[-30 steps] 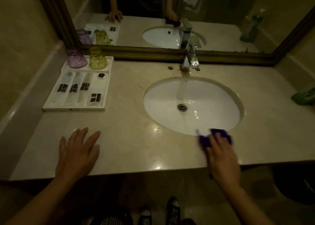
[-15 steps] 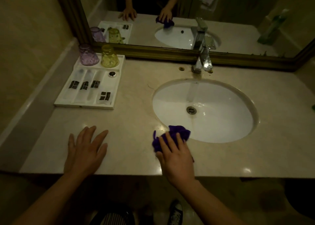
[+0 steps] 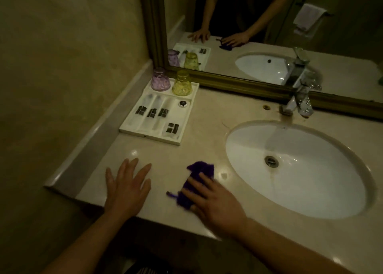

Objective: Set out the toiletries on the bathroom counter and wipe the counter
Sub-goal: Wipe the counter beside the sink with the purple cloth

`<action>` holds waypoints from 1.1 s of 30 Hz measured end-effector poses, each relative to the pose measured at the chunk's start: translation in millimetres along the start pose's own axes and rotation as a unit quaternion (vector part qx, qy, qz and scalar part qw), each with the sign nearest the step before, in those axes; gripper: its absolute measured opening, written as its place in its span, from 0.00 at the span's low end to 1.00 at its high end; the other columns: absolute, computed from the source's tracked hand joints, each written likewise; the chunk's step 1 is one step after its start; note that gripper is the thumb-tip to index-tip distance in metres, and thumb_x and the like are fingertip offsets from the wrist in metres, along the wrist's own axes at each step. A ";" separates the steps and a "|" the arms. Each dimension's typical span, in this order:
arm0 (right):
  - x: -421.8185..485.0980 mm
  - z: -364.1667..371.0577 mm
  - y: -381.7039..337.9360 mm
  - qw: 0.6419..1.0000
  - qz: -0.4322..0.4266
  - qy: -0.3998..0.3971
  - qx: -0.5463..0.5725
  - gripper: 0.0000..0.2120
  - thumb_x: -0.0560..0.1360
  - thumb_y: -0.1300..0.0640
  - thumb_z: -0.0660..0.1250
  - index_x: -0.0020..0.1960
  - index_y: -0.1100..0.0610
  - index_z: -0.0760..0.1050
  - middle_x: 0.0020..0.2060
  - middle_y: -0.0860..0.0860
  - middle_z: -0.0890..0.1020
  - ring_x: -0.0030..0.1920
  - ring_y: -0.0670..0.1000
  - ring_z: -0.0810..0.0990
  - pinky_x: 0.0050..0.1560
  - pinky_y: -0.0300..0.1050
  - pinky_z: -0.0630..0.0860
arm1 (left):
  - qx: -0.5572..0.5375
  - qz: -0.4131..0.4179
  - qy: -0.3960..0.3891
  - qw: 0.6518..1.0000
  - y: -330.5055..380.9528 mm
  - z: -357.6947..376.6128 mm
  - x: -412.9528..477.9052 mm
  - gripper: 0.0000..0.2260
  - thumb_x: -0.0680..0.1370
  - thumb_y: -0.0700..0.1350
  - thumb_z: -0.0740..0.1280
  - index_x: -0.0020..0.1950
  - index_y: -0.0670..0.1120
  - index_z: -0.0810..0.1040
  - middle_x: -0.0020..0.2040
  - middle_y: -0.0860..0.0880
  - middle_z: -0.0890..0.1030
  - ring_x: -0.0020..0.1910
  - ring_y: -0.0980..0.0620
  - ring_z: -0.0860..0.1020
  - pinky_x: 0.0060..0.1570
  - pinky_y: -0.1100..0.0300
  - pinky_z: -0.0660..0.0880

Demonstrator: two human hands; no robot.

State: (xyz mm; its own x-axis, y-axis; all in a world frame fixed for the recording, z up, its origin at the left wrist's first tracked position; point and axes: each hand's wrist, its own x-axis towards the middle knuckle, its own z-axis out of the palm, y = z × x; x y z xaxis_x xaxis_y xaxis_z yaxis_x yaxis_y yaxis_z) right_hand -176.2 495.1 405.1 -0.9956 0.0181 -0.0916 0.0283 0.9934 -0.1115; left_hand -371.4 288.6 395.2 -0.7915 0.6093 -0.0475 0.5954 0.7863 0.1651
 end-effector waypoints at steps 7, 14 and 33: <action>104.6 -22.7 57.0 0.973 0.226 0.017 0.038 0.25 0.83 0.41 0.44 0.78 0.45 0.55 0.79 0.51 0.57 0.79 0.61 0.50 0.77 0.60 0.51 | 0.008 -0.031 -0.001 0.999 -9.6 3.4 3.8 0.27 0.76 0.63 0.43 0.76 0.65 0.57 0.80 0.49 0.55 0.78 0.46 0.48 0.73 0.38 0.37; 35.4 21.6 -61.6 0.997 0.050 0.042 0.037 0.22 0.82 0.40 0.51 0.75 0.39 0.60 0.75 0.46 0.66 0.76 0.60 0.60 0.75 0.62 0.56 | 0.012 -0.043 0.009 0.999 -9.2 3.7 5.7 0.27 0.76 0.62 0.43 0.75 0.65 0.58 0.79 0.49 0.57 0.78 0.47 0.50 0.73 0.35 0.41; -7.2 13.7 -35.0 0.988 0.145 0.054 -0.013 0.21 0.82 0.45 0.51 0.74 0.44 0.66 0.75 0.49 0.68 0.77 0.57 0.60 0.77 0.60 0.54 | 0.004 -0.015 0.036 0.999 -16.4 10.2 5.0 0.22 0.79 0.58 0.51 0.74 0.61 0.64 0.77 0.47 0.63 0.76 0.43 0.56 0.72 0.34 0.46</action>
State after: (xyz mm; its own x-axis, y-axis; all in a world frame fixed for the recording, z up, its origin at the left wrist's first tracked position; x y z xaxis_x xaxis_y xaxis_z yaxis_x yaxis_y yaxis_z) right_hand -168.8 458.7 396.0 -0.9498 0.3126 -0.0092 0.3125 0.9473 -0.0702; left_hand -383.7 279.8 382.2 -0.8163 0.5774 0.0182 0.5727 0.8048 0.1562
